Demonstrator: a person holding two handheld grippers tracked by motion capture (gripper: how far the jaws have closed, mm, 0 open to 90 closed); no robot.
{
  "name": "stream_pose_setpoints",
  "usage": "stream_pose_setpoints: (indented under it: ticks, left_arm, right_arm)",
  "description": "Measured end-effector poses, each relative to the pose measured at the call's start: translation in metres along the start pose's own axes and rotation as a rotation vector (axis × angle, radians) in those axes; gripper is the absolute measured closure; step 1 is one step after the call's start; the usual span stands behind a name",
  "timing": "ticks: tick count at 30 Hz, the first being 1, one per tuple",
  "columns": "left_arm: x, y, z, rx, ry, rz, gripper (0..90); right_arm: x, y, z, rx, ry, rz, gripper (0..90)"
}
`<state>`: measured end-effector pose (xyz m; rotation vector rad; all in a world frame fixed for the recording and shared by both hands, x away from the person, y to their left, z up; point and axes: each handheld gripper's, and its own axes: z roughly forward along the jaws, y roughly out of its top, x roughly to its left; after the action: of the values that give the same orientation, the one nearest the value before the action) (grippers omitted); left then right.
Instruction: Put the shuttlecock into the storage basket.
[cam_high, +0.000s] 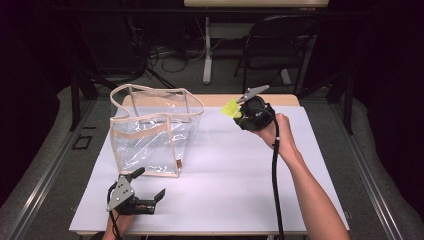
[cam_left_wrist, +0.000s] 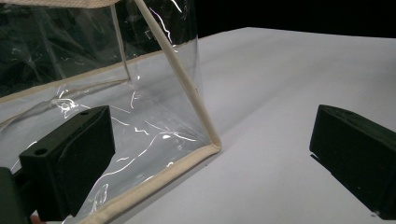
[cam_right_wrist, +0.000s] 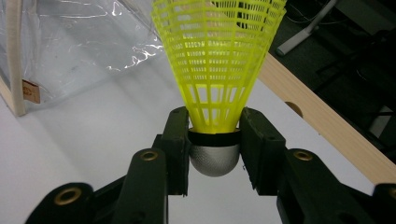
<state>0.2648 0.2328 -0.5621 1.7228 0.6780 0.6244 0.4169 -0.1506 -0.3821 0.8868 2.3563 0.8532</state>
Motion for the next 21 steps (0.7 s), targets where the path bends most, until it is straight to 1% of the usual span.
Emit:
stream_pose_setpoints:
  ticks: [9,21]
  left_arm:
    - [0.000,0.000,0.000,0.000,0.001,0.001,0.1]
    - [0.000,0.000,0.000,0.001,0.000,0.001,0.1]
  right_arm:
    - [0.001,0.005,0.003,0.001,0.005,-0.012,64.8]
    - [0.001,0.013,0.008,-0.003,0.012,-0.012,64.8]
